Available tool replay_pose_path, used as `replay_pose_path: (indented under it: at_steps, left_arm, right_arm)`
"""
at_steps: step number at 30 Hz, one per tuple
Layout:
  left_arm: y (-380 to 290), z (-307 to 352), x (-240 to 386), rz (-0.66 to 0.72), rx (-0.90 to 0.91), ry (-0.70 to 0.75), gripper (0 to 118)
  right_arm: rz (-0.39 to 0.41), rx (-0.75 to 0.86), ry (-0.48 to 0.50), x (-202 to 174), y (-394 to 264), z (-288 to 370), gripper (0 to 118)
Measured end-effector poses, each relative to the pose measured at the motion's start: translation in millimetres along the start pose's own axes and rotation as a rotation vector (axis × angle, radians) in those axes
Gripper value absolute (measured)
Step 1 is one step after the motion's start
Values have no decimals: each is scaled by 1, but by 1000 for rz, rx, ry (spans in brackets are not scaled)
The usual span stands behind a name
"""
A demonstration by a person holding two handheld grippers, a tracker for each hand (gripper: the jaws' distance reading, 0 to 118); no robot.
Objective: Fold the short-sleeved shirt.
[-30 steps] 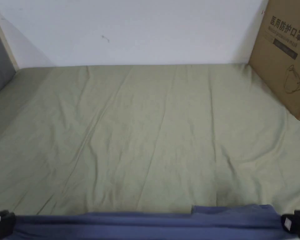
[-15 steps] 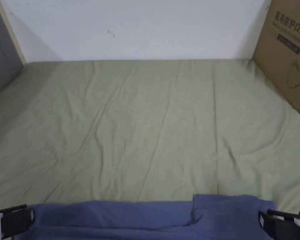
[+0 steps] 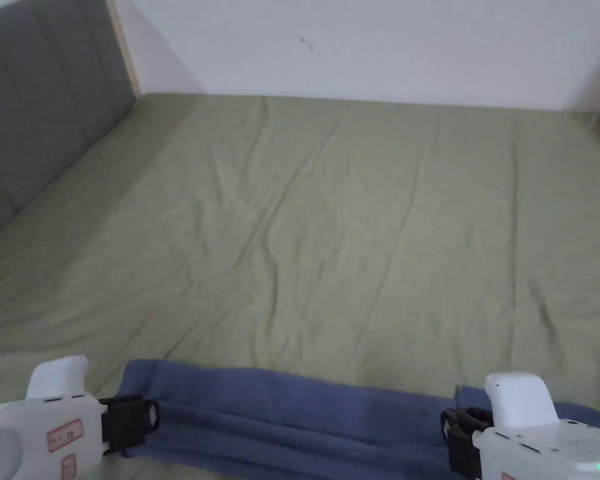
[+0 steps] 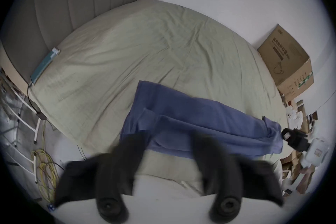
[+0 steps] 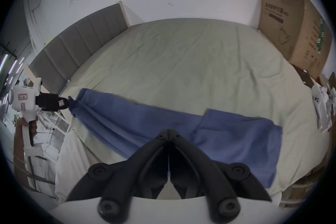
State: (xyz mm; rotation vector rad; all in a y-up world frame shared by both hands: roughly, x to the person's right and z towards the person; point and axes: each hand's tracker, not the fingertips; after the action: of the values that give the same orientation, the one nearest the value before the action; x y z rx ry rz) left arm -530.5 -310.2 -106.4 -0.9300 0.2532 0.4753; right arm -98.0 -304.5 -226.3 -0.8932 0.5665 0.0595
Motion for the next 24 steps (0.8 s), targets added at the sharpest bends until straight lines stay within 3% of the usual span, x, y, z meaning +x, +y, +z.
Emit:
replay_pose_path:
  at_steps: [1,4,9,11,17,19,22,24]
  left_arm:
    - [1,1,-7,19,16,-5,80]
    - [7,-3,-32,133,33,-66,107]
    - [11,-32,-67,346,-4,-230,110]
    - [7,-45,-75,412,-41,-221,110]
    - [-9,-64,-61,407,-25,-180,110]
    - [-3,-69,-56,358,-43,-169,97]
    - [5,-72,-46,218,-69,0,47]
    - [5,-66,-52,202,-78,6,18]
  right_arm:
    - [28,-19,21,-3,1,-4,0]
    - [111,-59,1,-13,2,-13,0]
    - [99,-101,39,-19,3,-27,0]
    - [119,-119,48,-25,3,-29,0]
    - [151,-152,51,-29,1,-37,0]
    - [152,-161,44,-32,0,-36,0]
    - [149,-172,26,-29,-1,-37,0]
    - [132,-172,22,-24,-3,-37,0]
